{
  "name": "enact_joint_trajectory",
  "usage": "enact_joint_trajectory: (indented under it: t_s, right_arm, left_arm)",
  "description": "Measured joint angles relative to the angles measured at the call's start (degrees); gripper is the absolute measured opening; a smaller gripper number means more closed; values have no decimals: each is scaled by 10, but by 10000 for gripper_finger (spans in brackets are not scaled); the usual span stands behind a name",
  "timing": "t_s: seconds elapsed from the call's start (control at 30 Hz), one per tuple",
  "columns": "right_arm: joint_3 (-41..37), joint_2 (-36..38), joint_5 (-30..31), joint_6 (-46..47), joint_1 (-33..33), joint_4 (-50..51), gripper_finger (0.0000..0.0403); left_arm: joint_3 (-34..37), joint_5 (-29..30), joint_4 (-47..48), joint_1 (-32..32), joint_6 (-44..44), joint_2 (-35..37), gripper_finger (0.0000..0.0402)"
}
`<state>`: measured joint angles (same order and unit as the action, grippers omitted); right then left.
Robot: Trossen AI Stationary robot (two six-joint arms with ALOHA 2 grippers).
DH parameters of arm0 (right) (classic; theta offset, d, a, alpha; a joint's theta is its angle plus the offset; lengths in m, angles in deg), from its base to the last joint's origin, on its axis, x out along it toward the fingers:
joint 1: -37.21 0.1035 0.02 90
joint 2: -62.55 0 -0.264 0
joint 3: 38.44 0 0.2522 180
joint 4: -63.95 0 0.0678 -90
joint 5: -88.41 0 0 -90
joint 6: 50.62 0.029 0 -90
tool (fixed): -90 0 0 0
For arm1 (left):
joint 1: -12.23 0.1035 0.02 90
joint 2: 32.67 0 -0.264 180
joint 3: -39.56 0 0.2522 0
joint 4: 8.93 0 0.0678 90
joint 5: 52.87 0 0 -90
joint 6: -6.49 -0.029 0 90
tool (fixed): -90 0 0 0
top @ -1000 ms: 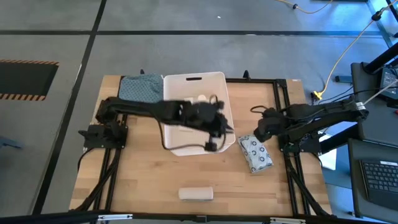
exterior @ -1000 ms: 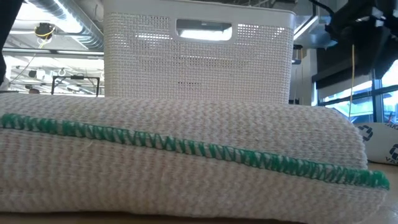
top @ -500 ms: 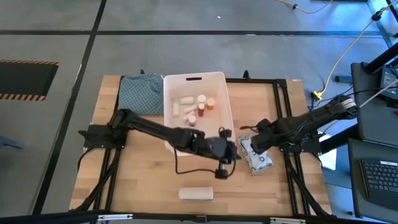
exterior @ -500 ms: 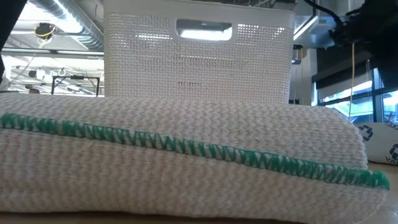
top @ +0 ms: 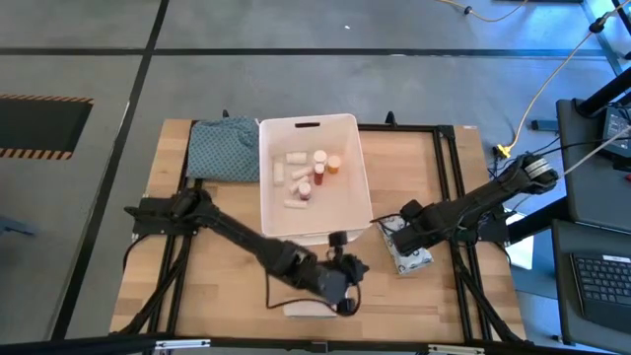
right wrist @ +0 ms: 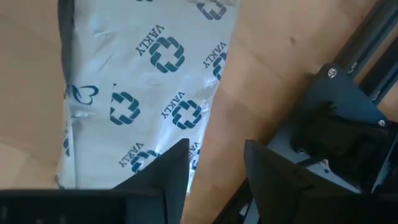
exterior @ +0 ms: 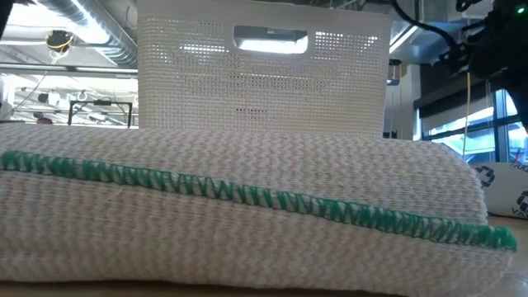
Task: Pick & place medical supplies in basket/bin
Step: Put the white mailer bag into the white bin
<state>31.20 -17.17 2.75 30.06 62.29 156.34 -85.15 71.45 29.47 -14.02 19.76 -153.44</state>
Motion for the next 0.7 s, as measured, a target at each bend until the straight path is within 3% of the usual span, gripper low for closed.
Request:
enact_joint_trajectory:
  t_s: [0.37, 0.47, 0.7]
  right_arm:
    - [0, -85, 32, -16, 2, -85, 101]
    - [0, -109, 32, -15, 8, -91, 87]
    - [1, -148, 18, 0, 27, -140, 65]
  left_arm:
    - [0, 50, 77, -44, 60, 6, 2]
    - [0, 43, 111, -56, 83, 21, 2]
    - [0, 89, 151, -96, 123, 30, 2]
